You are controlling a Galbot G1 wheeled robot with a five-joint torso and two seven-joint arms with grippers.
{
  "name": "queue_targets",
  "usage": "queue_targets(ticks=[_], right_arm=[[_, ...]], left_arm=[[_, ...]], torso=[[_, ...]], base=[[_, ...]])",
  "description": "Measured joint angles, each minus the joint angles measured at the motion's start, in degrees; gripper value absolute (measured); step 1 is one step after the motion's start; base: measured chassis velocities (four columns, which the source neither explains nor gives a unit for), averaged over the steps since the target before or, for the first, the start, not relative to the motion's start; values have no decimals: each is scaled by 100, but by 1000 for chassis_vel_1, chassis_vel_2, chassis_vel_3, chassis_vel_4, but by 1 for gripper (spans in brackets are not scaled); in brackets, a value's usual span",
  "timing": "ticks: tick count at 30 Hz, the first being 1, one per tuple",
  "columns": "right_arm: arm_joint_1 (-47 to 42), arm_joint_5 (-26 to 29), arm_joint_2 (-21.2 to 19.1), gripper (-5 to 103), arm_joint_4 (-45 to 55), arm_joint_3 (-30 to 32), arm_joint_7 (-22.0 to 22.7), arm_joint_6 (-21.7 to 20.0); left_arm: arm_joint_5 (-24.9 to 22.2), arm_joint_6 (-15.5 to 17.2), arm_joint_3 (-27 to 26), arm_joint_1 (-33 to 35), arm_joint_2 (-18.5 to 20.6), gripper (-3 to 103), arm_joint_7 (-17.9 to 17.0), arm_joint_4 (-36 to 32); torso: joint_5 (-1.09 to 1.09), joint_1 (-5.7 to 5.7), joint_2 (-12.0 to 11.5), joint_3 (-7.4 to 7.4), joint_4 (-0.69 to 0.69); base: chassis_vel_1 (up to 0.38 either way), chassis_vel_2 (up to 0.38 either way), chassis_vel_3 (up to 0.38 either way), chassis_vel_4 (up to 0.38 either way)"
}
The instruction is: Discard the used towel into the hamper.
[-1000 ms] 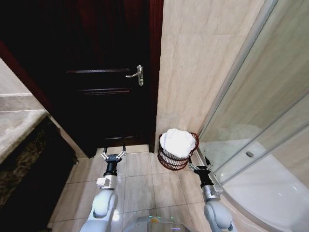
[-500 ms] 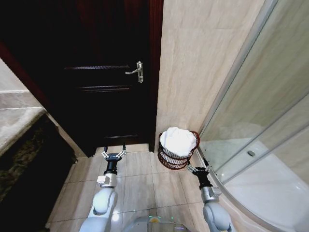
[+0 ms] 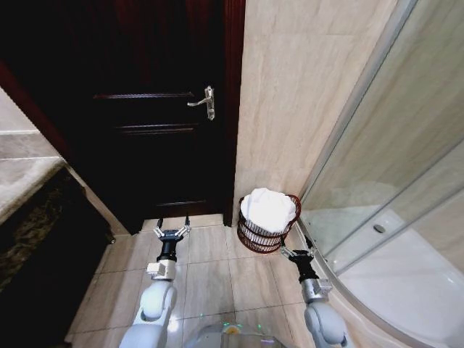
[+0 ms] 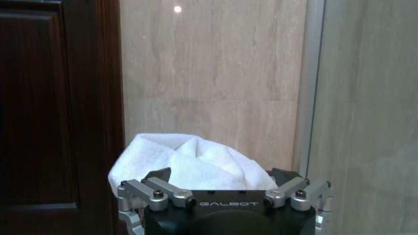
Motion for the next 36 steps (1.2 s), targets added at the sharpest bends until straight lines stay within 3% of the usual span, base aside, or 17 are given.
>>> queue_targets(ticks=[14,28,36], right_arm=[[60,156,-27,100,-83,25,-143,104],[-88,-81,-45,100,134,-63,-160,154],[-709,-295,-225,100,517,-379,-340,-353]], left_arm=[[19,-13,0,15,-15,100,-9,-85],[59,12,-1,29,-73,100,-10,-148],[70,49,-4,1,-79,100,-17,-152]], torso=[[1,-5,-12,-12,0],[1,15,16,9,2],[2,13,29,12,-2]], base=[[-4,3,5,-4],[-171,168,165,-174],[-29,60,25,-37]])
